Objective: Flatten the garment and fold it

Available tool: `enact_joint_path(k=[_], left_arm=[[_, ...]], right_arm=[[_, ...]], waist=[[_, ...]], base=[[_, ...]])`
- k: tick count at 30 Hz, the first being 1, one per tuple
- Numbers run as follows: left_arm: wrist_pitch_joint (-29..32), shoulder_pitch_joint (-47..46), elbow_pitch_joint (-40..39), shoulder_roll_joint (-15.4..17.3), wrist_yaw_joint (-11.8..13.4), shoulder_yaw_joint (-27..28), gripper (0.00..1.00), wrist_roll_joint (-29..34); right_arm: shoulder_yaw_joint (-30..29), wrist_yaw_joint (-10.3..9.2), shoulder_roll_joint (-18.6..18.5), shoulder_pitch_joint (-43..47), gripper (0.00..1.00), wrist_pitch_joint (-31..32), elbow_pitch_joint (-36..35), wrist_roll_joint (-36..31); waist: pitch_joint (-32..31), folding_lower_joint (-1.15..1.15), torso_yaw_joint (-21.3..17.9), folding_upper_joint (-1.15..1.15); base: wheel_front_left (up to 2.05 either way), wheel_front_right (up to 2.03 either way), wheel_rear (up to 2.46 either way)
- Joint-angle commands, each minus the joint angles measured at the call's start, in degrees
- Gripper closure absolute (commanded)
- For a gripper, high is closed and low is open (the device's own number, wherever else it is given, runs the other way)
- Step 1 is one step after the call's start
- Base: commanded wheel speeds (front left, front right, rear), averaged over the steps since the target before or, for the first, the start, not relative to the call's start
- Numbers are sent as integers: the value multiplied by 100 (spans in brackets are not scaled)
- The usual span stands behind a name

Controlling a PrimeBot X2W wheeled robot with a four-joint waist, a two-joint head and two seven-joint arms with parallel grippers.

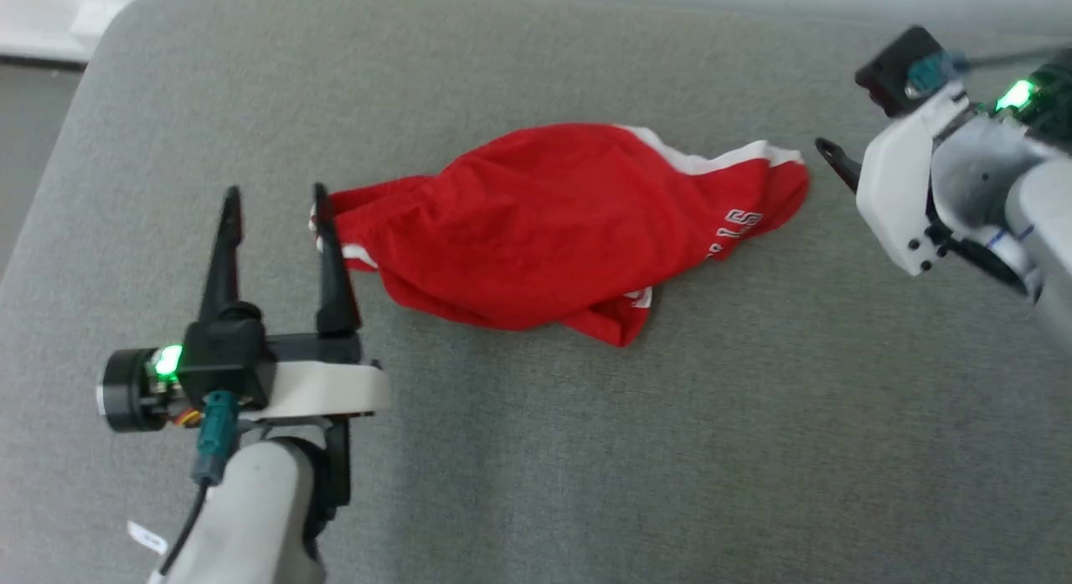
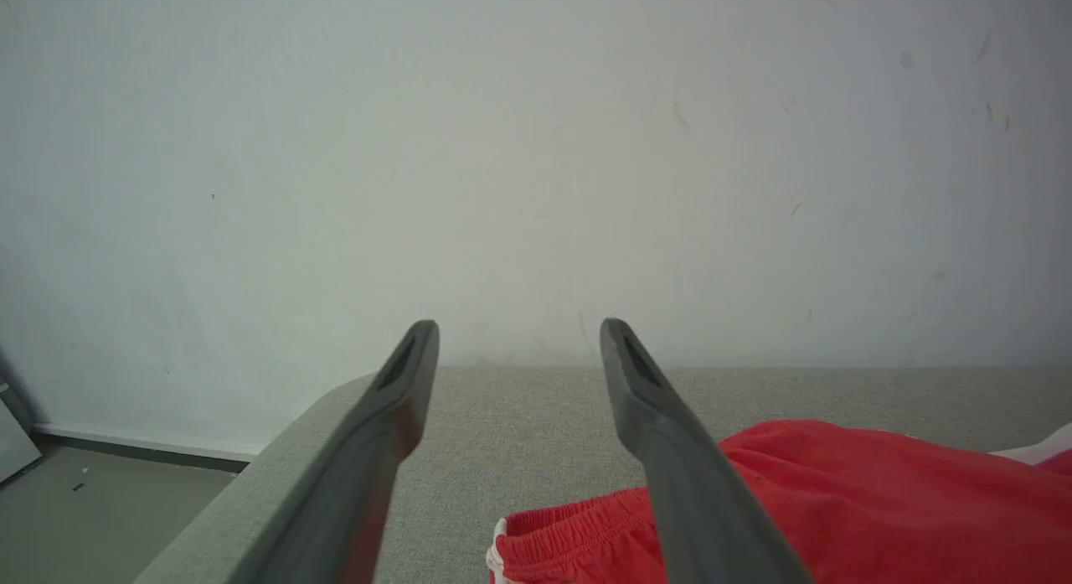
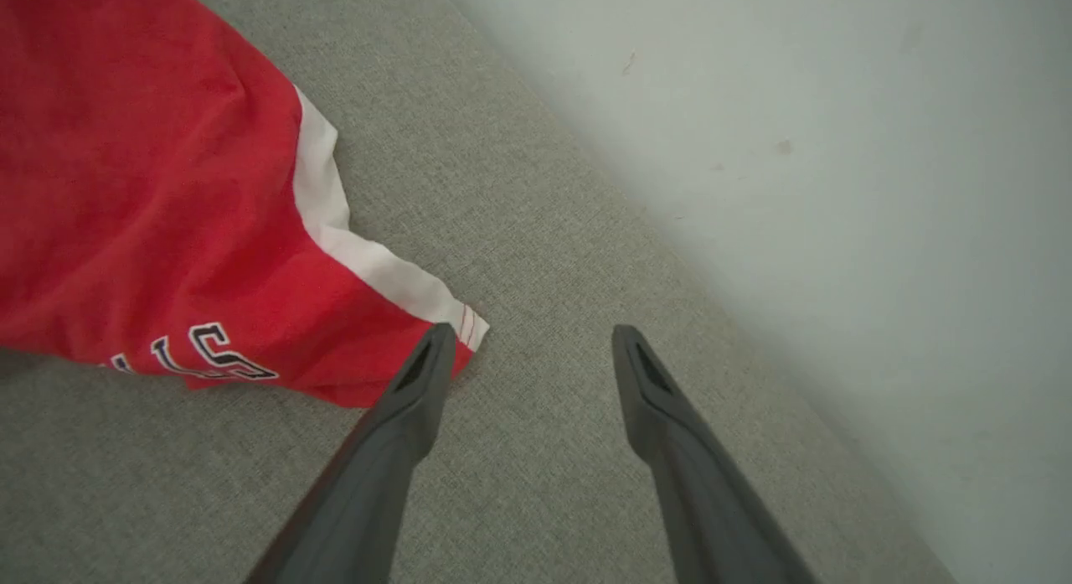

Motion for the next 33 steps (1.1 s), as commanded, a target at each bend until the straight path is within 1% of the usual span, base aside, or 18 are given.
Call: enact_joint_path(k=[1,4,6,7,10,13,19,20,21,22,27,30,31,33], left_arm=[[-27,38,-37,-181,-125,67,0,143],[-27,-73,-57,-452,-313,163,0,291],[-27,-160,-43,-603,-440,219,0,375],[-27,-254,-52,-791,-576,308,0,471],[-27,-299,-89,-923,-670,385,0,531],[-27,-328,-102,-1007,-745,459,0,571],[-27,-290,-98,-1084,-822,617,0,655],[-27,-274,-94,-1090,-836,643,0,669],[-27,-257,-84,-1095,-851,671,0,683],[-27,-238,-73,-1098,-865,699,0,697],[-27,-60,8,-1089,-949,882,0,786],[-27,100,52,-1039,-1002,1006,0,826],[-27,100,52,-1039,-1002,1006,0,826],[-27,232,62,-1003,-1017,1084,0,854]], right_arm=[[368,-12,-158,-373,0,484,9,494],[839,-12,-362,-853,0,1244,138,1201],[1122,-12,-452,-1104,0,1601,233,1477],[1414,-12,-513,-1348,0,1812,419,1759],[1601,-12,-489,-1405,0,1757,650,1980],[1985,-12,-519,-1307,0,1718,810,2046],[2419,-12,-477,-1047,0,1430,1030,2439],[2458,-12,-465,-1048,56,1308,1015,2484],[2485,-12,-460,-1060,67,1146,1008,2508],[2521,-12,-463,-1077,100,979,999,2517],[2630,-12,-504,-1133,100,-86,959,2461],[2735,-12,-646,-1010,100,-704,677,2397],[2735,-12,-646,-1010,100,-704,677,2397],[2767,-12,-807,-851,100,-1110,387,2444]], waist=[[371,-1,307,0],[579,-1,471,0],[706,-1,587,0],[870,-1,734,0],[991,-1,849,0],[1050,-1,915,0],[1008,-1,845,0],[973,-1,806,0],[927,-1,758,0],[868,-1,706,0],[390,-1,391,0],[44,-1,193,0],[44,-1,193,0],[-181,-1,57,0]], base=[[0,0,0],[0,0,0],[0,0,0],[0,0,0],[0,0,0],[0,0,0],[0,0,0],[0,0,0],[0,0,0],[0,0,0],[0,0,0],[0,0,0],[0,0,0],[0,0,0]])
